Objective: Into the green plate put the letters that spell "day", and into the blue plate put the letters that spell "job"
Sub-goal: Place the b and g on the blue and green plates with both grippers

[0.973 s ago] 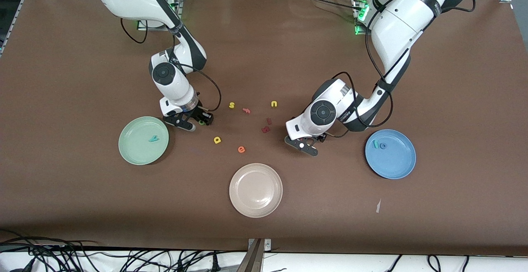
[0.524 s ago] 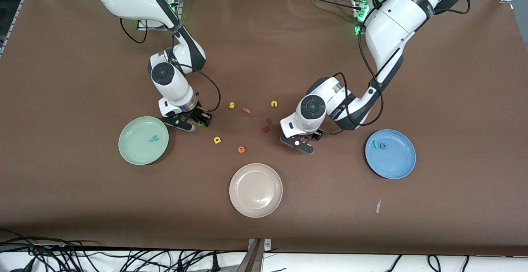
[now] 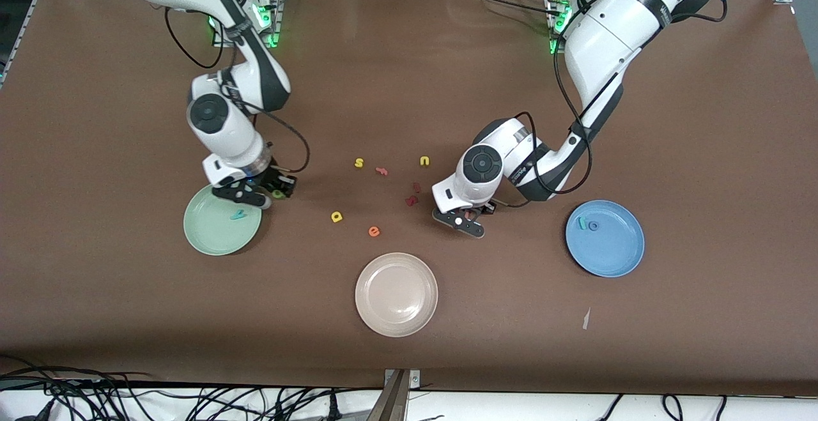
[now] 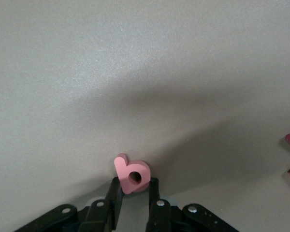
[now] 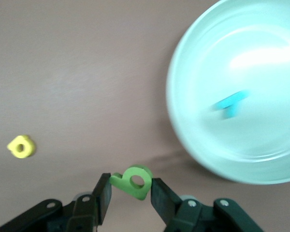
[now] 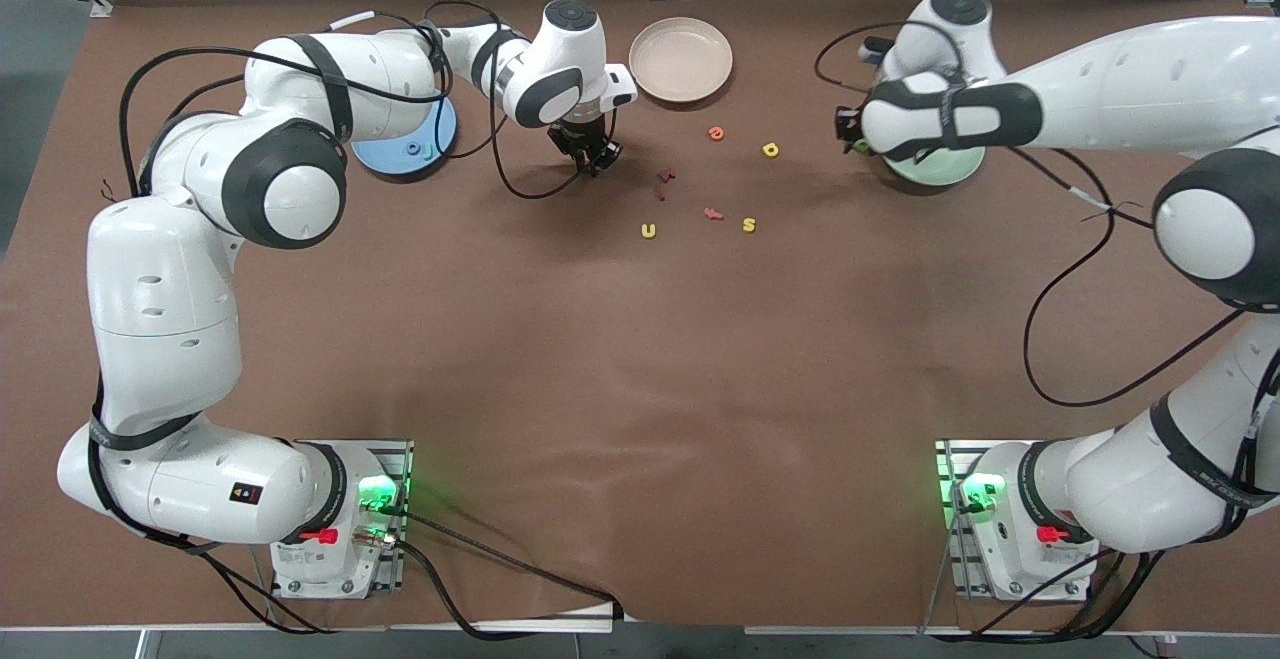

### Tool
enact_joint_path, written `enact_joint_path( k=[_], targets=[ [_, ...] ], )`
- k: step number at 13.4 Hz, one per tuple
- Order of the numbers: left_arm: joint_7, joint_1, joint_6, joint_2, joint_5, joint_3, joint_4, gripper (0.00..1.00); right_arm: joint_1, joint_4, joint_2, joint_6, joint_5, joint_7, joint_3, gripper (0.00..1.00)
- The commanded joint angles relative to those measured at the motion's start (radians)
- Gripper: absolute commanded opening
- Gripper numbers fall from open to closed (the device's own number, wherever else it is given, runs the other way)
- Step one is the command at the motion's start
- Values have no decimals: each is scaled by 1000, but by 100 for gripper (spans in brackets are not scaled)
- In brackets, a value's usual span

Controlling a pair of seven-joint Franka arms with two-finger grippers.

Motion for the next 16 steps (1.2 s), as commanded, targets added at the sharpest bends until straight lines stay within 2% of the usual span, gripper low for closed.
enact_joint_path(
  k=[1, 4, 6, 8, 9, 12, 16],
  targets=[
    [-6, 3, 13, 31, 32, 8, 9, 3, -109, -23, -86, -100, -14, -188, 8, 34],
    [-2, 14, 11, 25, 31, 9, 10, 0, -194, -21, -69, -82, -12, -333, 8, 39],
    [-3, 55, -16, -5, 17, 2, 22, 0, -206, -21, -49, -53, -12, -359, 8, 46],
    [30, 124, -79, -32, 6, -30, 26, 0, -208, -21, -45, -47, -14, -361, 8, 65],
    [65, 184, -105, -50, -3, -62, 26, 0, -208, -19, -45, -47, -12, -361, 8, 78],
    [202, 347, -243, -101, -3, -135, 26, 0, -202, 0, -17, -42, 0, -320, 12, 78],
    [427, 474, -305, -116, 16, -129, 13, 0, -84, 135, 98, -36, 2, -136, 16, 78]
  ],
)
